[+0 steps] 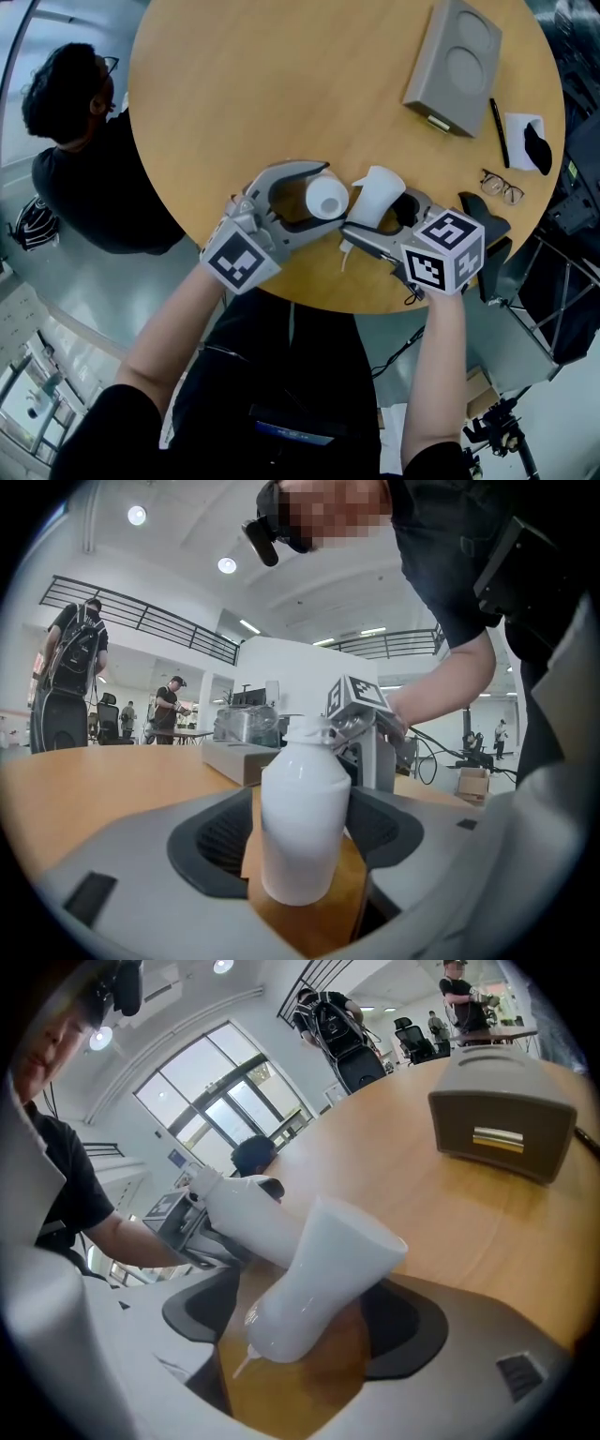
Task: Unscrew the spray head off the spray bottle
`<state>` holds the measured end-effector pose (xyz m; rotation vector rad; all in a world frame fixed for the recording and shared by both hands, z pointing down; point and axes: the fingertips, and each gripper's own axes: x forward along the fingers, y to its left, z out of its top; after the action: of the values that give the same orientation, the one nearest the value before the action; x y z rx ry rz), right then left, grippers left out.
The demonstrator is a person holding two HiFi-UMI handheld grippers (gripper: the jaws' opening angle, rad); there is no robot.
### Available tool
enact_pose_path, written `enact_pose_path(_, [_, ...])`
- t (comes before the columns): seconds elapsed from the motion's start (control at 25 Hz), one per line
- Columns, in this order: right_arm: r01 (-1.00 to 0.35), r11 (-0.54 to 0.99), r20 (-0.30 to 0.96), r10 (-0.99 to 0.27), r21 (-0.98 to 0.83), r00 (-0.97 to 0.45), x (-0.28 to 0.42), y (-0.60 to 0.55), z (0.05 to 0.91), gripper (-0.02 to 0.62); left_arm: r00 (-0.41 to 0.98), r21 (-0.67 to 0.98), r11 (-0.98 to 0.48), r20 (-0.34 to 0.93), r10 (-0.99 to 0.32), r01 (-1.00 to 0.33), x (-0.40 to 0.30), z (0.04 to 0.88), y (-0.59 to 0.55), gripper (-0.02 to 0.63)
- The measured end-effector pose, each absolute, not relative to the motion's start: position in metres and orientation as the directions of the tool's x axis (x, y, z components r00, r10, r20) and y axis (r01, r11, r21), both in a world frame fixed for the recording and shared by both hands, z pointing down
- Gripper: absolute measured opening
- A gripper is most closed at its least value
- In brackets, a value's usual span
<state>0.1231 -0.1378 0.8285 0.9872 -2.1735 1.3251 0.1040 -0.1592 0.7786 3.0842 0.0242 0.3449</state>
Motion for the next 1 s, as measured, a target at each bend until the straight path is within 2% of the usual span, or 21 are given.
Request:
enact_pose_path(0.2, [-0.792,0.285,0.702,-0.367,-0.54,-0.611,0.125,-0.137,0.827,0.475,0.971,0.044,-0.999,0.24,0.003,-0.008,0.088,0.775,-0.162,0.345])
enact_pose_path(0.28, [-0.815,0.288,0.734,-0.356,-0.503,-0.579,0.13,-0.134,0.83,0.542,0.97,0.052,-0.998,0.241,-0.009,-0.022,0.088,0.773,-0.163,0.345])
enact_pose_path(0.32, [-0.824,0.296,0.748,-0.348,-0.484,-0.564,0.13,-0.133,0.83,0.552,0.97,0.054,-0.998,0.244,-0.013,-0.027,0.087,0.771,-0.163,0.345])
enact_pose_path(0.56, [-0.848,0.342,0.8,-0.317,-0.406,-0.51,0.124,-0.127,0.816,0.571,0.966,0.054,-0.998,0.257,-0.025,-0.041,0.079,0.749,-0.157,0.345])
enact_pose_path(0.76, [-0.874,0.401,0.881,-0.26,-0.273,-0.394,0.131,-0.113,0.813,0.577,0.956,0.035,-0.997,0.287,-0.054,-0.066,0.074,0.734,-0.152,0.345])
enact_pose_path(1.0, [-0.88,0.387,0.905,-0.202,-0.277,-0.373,0.13,-0.089,0.786,0.577,0.952,0.038,-0.994,0.294,-0.085,-0.1,0.06,0.692,-0.146,0.345])
